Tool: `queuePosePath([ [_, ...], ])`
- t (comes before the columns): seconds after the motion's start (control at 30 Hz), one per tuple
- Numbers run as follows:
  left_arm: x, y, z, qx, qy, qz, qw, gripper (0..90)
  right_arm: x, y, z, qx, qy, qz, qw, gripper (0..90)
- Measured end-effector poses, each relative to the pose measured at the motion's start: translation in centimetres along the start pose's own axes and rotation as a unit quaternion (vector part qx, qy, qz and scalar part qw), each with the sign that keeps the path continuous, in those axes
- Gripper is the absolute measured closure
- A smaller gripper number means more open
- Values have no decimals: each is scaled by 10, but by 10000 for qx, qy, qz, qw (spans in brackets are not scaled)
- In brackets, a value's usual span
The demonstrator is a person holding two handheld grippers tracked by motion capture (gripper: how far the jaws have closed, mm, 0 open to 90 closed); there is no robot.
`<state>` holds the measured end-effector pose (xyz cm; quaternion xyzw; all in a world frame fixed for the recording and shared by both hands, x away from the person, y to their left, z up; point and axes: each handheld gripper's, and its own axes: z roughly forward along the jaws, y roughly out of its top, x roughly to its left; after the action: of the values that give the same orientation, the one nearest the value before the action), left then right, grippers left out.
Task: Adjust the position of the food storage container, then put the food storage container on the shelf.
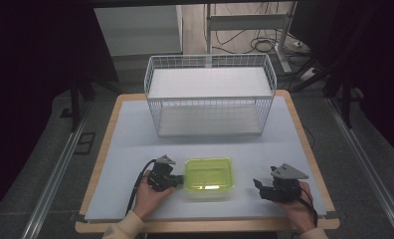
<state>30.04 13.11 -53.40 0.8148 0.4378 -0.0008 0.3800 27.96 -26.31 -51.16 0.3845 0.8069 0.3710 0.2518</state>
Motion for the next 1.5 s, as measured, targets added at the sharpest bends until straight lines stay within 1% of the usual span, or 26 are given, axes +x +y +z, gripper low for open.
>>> queuePosePath([
  [0.03,0,0,0,0,0,0,10000,900,0,0,0,0,0,0,10000,227],
  [0.13,-1,-5,-13,-183,35,-16,9998,900,-1,0,-4,-109,52,94,9999,226],
  [0.23,-2,-11,-26,-341,64,-91,9994,899,-2,2,-8,-271,196,269,9991,223],
  [0.27,-2,-15,-33,-437,70,-89,9990,886,-1,3,-11,-351,362,372,9980,223],
  [0.3,-2,-15,-33,-437,70,-89,9990,881,-1,3,-11,-351,362,372,9980,223],
  [0.33,-2,-16,-36,-479,73,-134,9987,877,0,6,-12,-347,536,469,9969,222],
  [0.43,-1,-18,-41,-523,74,-261,9983,857,1,6,-12,-328,629,500,9962,222],
  [0.53,-2,-19,-42,-549,164,-438,9974,557,4,8,-8,-304,757,469,9956,222],
  [0.57,-2,-19,-42,-549,164,-438,9974,514,4,8,-7,-305,790,493,9952,221],
  [0.6,-1,-19,-42,-577,143,-516,9969,514,4,8,-7,-305,790,493,9952,221],
  [0.63,0,-19,-42,-595,42,-666,9960,417,4,9,-6,-311,878,545,9942,219],
  [0.7,3,-19,-43,-620,-150,-819,9946,389,4,9,-6,-312,902,568,9938,219],
  [0.73,3,-19,-45,-655,-220,-885,9937,374,5,10,-5,-341,974,640,9926,219],
  [0.8,3,-19,-45,-657,-247,-879,9937,359,5,10,-5,-338,985,678,9922,219],
  [0.9,2,-16,-45,-639,-355,-971,9926,345,6,13,-5,-296,1103,790,9903,255],
  [1.03,3,-11,-41,-639,-429,-1011,9919,339,5,20,-5,-202,1342,1041,9853,289],
  [1.1,3,-8,-40,-647,-461,-1070,9911,339,4,22,-4,-194,1378,1071,9845,291],
  [1.13,3,-6,-40,-632,-512,-1090,9907,344,4,27,-3,-135,1489,1210,9813,296],
  [1.17,3,-6,-40,-632,-512,-1090,9907,346,4,27,-3,-135,1489,1210,9813,296],
  [1.2,4,-4,-39,-624,-555,-1102,9904,348,4,32,0,-23,1562,1294,9792,298],
  [1.23,4,-4,-39,-624,-555,-1102,9904,348,4,32,0,-23,1562,1294,9792,298],
  [1.3,4,-1,-38,-601,-549,-1108,9905,348,5,37,3,90,1666,1305,9773,302],
  [1.37,4,2,-36,-585,-569,-1136,9902,349,6,41,5,123,1712,1305,9765,309],
  [1.4,4,3,-35,-581,-574,-1140,9901,353,8,45,8,200,1793,1345,9743,317],
  [1.43,3,5,-33,-601,-608,-1171,9894,356,8,45,9,219,1810,1321,9743,322],
  [1.5,3,6,-33,-590,-611,-1165,9896,357,8,46,11,241,1841,1349,9733,327],
])
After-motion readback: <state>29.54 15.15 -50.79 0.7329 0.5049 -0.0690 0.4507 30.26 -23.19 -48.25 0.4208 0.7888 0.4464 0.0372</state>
